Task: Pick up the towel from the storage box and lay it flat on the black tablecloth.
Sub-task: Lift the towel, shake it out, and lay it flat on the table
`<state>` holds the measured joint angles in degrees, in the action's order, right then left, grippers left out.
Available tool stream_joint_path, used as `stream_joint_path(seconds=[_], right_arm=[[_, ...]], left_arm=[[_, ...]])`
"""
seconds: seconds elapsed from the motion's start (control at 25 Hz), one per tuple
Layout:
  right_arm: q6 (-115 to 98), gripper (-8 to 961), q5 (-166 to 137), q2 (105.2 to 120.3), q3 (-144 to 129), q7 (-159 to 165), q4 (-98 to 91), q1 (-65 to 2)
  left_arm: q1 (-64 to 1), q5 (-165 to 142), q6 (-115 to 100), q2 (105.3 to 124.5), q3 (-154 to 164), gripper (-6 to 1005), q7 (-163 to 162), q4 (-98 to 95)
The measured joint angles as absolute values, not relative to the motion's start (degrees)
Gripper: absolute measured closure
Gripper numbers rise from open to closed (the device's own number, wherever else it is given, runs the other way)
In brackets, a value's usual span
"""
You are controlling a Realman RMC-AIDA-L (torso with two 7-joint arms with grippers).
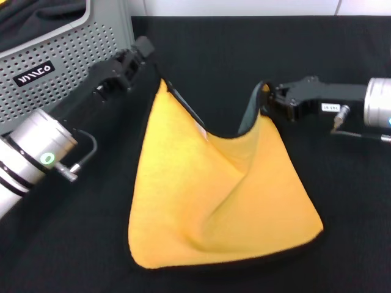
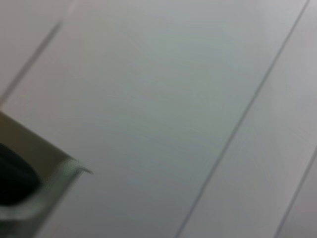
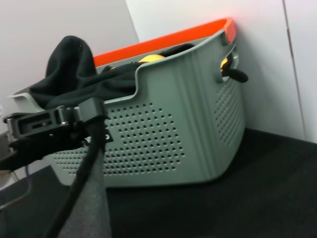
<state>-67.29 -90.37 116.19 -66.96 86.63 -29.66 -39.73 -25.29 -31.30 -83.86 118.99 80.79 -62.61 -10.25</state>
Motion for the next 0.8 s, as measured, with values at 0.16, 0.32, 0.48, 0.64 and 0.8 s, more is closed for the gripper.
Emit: stream_joint_path(seconds=[0.16,0.32,0.48,0.64,0.8], right_arm=[[-64.31,896,-88.84,116.20,-67.88,85.53,-27.97,-41.45],[-58.79,895,-86.81,116.20,-70.92,85.36,-26.04,-43.30],[-55.64,894,-85.01,116.19,-73.04,85.29,-24.11,-45.03],[-53.12,892,-83.67,116.19,-75.42,85.24,-23.63,-45.76],[-49.62,891,-81.79,116.18,-77.90,85.53,-23.29,-46.09]], left_arm=[[-24.87,-30.65,-82.92,118.04,79.36,973,-62.47,-9.59],[-23.96,-30.66,-79.93,118.27,77.03,973,-61.42,-9.63],[-23.37,-30.57,-77.30,118.94,75.43,972,-59.71,-9.87],[-23.37,-30.55,-76.81,119.41,74.17,972,-57.95,-9.67],[-22.97,-30.47,-76.67,119.80,72.29,972,-56.30,-9.65]])
